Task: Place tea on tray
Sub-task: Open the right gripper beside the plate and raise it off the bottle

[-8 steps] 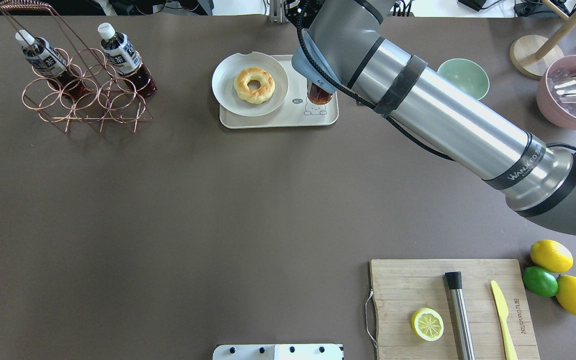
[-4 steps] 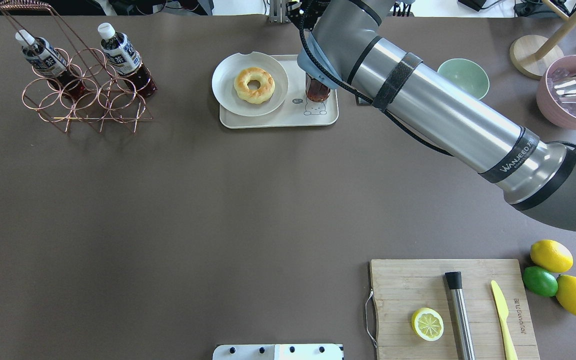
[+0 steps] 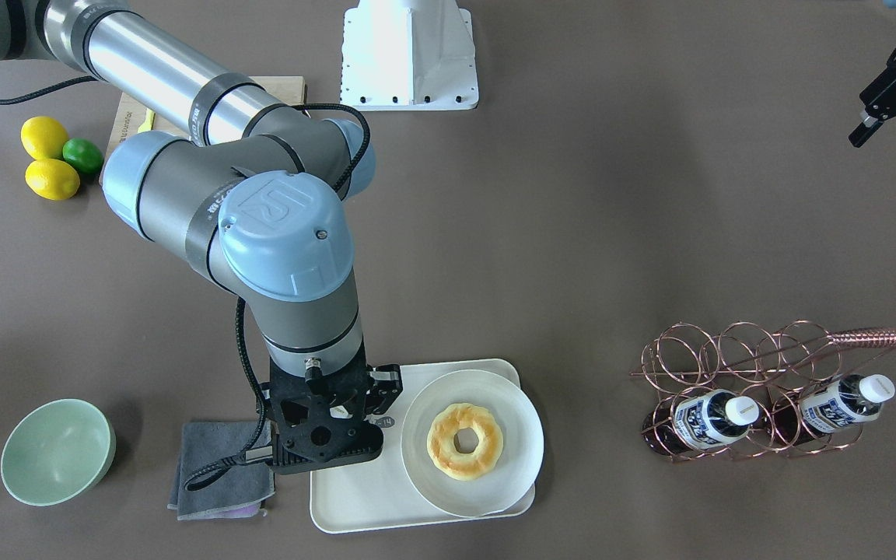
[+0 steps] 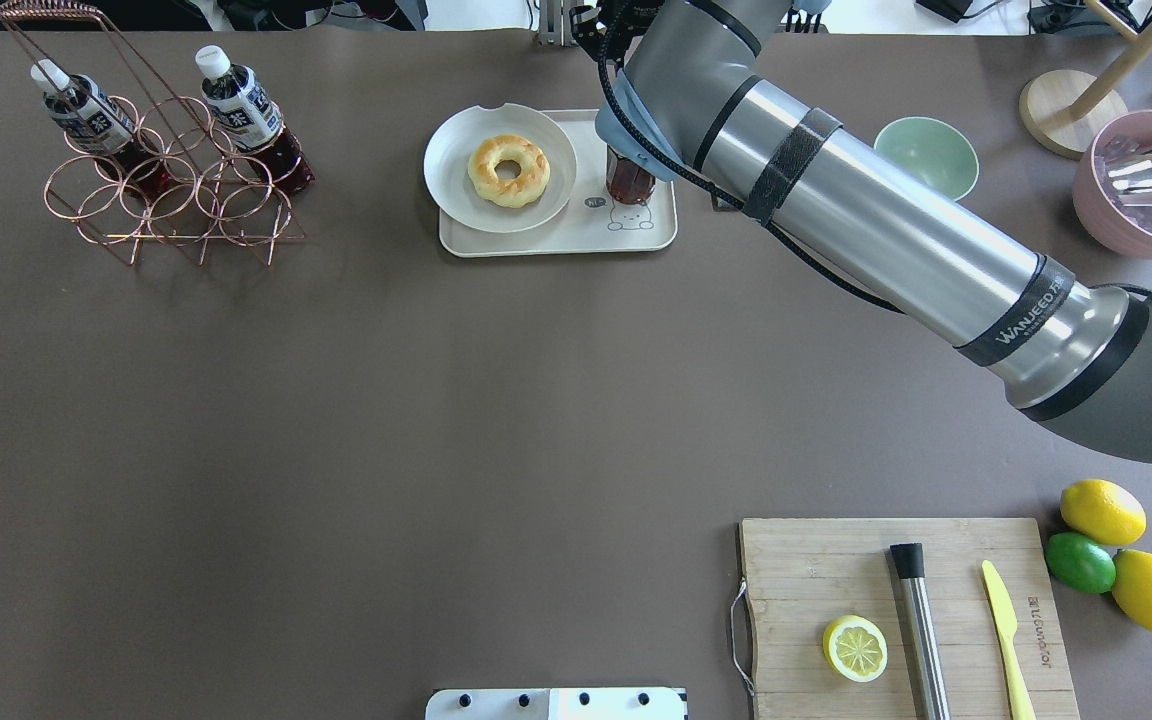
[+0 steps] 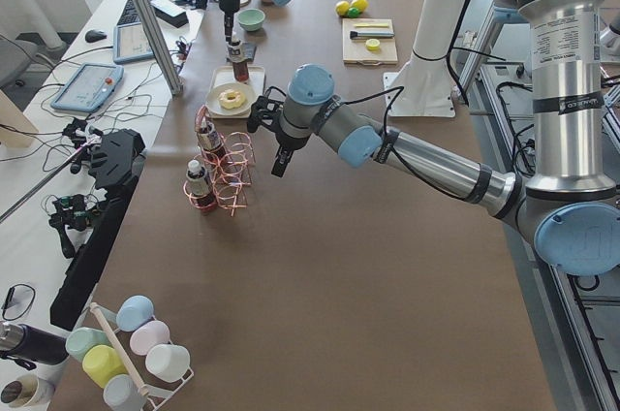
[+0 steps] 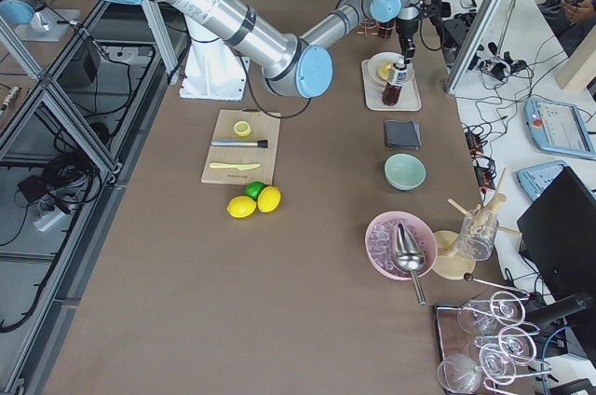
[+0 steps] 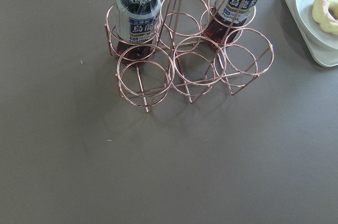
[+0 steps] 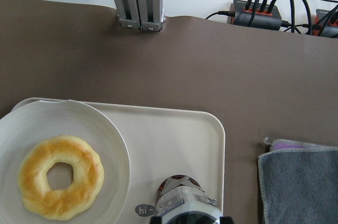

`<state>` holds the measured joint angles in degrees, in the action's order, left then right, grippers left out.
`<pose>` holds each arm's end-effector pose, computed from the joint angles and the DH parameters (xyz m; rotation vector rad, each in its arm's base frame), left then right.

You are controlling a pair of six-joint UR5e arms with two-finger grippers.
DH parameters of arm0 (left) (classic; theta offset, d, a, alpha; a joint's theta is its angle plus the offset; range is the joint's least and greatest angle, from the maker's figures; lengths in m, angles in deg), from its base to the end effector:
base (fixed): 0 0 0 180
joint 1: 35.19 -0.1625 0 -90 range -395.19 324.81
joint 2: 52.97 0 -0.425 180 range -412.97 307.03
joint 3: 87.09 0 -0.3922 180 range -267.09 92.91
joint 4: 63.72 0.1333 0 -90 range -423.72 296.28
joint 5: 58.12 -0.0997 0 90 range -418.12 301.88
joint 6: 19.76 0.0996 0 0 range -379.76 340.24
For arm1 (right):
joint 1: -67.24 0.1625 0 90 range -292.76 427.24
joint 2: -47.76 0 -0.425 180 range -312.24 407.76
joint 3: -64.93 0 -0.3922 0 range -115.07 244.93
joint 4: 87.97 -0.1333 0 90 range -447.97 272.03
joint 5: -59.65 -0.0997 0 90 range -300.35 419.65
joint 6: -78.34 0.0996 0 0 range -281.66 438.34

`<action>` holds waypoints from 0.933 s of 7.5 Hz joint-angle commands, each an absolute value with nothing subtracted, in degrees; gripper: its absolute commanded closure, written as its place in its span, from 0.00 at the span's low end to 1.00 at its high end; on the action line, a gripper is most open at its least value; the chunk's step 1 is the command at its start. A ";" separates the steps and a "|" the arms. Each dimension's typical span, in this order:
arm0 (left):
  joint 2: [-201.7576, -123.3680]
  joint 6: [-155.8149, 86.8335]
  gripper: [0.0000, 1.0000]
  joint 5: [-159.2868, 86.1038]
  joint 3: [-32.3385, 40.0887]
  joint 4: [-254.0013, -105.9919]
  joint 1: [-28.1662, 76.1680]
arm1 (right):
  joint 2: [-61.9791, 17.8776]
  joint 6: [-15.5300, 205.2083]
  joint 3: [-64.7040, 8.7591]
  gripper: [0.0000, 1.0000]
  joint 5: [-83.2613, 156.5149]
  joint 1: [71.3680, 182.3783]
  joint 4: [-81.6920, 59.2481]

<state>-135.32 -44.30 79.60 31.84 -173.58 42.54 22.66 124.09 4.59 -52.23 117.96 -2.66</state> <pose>0.0327 -0.4309 0.4262 0.3881 0.9649 0.1043 -0.4580 -0.7119 0.1234 0.2596 -0.7345 -0.0259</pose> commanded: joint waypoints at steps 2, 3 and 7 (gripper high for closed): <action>-135.32 -44.37 0.03 79.60 31.47 -173.58 42.41 | 22.88 124.22 4.12 0.00 -52.41 117.95 -2.72; -135.32 -44.28 0.03 79.60 31.30 -173.58 42.41 | 23.06 124.22 1.85 0.00 -53.89 118.74 -1.93; -134.71 -34.23 0.03 78.81 26.48 -173.41 43.02 | 11.18 116.98 -21.35 0.00 -60.74 125.93 14.82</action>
